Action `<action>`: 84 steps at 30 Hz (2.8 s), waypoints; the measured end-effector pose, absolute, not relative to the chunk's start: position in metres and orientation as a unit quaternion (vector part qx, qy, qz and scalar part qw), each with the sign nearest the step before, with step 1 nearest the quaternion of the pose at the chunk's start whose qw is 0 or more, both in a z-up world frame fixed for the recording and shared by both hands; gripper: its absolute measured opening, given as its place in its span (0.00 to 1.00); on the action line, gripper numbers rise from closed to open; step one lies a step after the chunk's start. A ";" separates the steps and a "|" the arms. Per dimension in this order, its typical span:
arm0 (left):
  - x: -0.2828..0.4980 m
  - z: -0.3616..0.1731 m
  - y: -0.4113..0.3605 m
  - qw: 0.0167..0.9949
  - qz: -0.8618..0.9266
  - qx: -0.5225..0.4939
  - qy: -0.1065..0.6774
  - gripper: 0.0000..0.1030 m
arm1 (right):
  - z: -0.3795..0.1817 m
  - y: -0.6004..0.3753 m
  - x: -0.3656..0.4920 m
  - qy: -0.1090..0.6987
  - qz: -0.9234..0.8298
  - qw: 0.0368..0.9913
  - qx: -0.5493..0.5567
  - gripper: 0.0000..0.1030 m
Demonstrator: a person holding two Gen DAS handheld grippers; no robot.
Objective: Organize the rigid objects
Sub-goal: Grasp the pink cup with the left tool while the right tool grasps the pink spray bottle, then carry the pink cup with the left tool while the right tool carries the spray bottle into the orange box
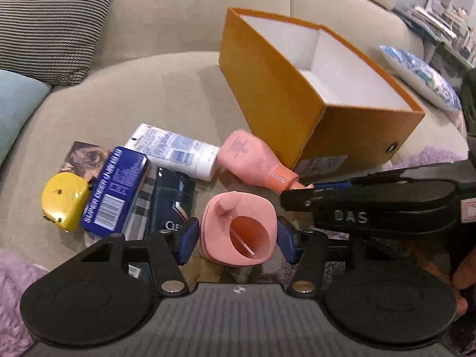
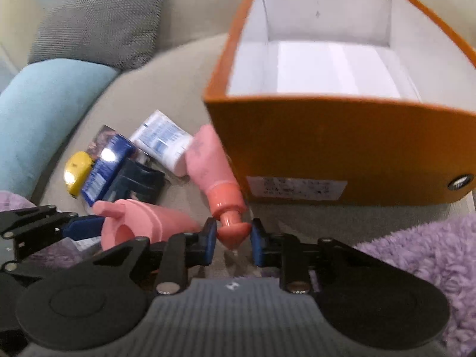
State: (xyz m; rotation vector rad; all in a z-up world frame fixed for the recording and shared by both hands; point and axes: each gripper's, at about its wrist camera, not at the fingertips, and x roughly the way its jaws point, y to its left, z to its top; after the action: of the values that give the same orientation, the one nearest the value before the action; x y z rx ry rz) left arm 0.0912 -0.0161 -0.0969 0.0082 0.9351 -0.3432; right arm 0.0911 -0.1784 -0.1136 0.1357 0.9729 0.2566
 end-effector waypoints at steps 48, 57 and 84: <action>0.192 -0.007 -0.129 0.820 -0.367 0.178 0.401 0.61 | 0.006 -0.294 0.104 0.297 0.059 0.948 0.099 0.25; 0.202 -0.040 -0.168 0.725 -0.423 0.315 0.443 0.62 | -0.024 -0.294 0.124 0.341 0.088 0.935 0.032 0.25; 0.253 -0.085 -0.175 0.598 -0.482 0.333 0.547 0.62 | -0.044 -0.283 0.155 0.393 0.147 0.907 0.028 0.26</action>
State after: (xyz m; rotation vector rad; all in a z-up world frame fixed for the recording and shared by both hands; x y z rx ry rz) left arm 0.2526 -0.1747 -0.0846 0.7737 1.2696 -1.1187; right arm 0.1552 -0.2830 -0.0437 0.0578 0.8106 0.3041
